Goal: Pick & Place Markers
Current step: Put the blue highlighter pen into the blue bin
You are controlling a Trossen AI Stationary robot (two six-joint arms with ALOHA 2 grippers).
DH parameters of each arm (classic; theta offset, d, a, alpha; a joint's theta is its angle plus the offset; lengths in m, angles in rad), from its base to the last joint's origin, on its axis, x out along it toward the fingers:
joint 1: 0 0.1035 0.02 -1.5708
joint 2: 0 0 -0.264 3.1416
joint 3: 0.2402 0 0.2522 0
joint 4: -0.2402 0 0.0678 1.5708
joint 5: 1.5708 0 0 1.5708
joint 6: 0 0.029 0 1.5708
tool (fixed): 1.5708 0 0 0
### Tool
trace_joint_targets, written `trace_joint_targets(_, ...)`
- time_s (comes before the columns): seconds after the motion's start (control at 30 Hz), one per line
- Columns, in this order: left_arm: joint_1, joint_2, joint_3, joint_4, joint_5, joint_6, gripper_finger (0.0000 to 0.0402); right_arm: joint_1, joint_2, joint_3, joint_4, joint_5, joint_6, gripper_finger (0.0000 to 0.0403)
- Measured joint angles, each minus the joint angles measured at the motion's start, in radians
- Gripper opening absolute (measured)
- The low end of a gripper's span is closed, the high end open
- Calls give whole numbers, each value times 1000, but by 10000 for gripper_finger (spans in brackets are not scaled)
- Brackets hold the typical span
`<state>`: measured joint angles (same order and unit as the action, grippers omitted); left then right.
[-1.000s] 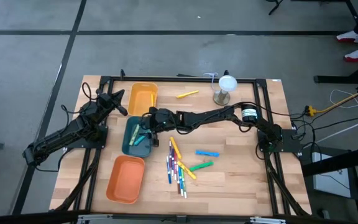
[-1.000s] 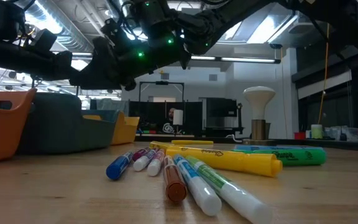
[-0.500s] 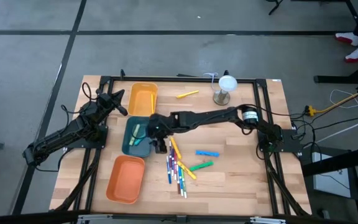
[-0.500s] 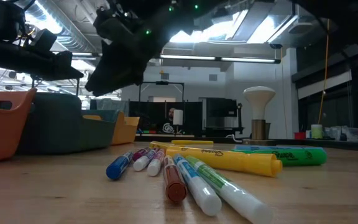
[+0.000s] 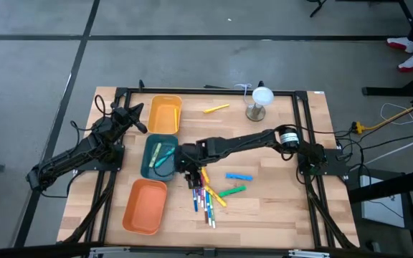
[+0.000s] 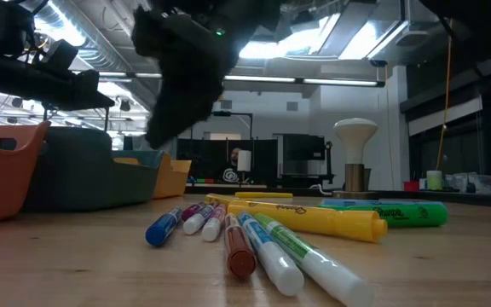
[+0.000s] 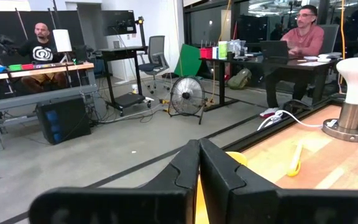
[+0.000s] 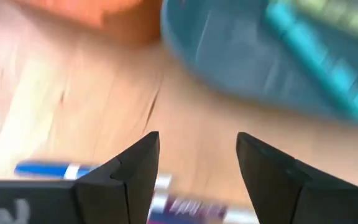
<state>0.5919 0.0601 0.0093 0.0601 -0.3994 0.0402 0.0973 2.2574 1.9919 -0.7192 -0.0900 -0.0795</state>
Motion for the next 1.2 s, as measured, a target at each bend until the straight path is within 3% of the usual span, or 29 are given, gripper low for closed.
trace_joint_targets(0.37,0,0,0,0,0,0,10,52,-90,2,-523,5,214,213)
trace_joint_targets(0.63,0,0,0,0,0,0,7,67,-94,0,-773,161,339,213)
trace_joint_targets(0.8,0,0,0,0,0,0,10,68,-125,-89,-764,196,338,213)
trace_joint_targets(1.2,0,0,0,0,0,0,9,91,-344,-603,-317,114,437,213)
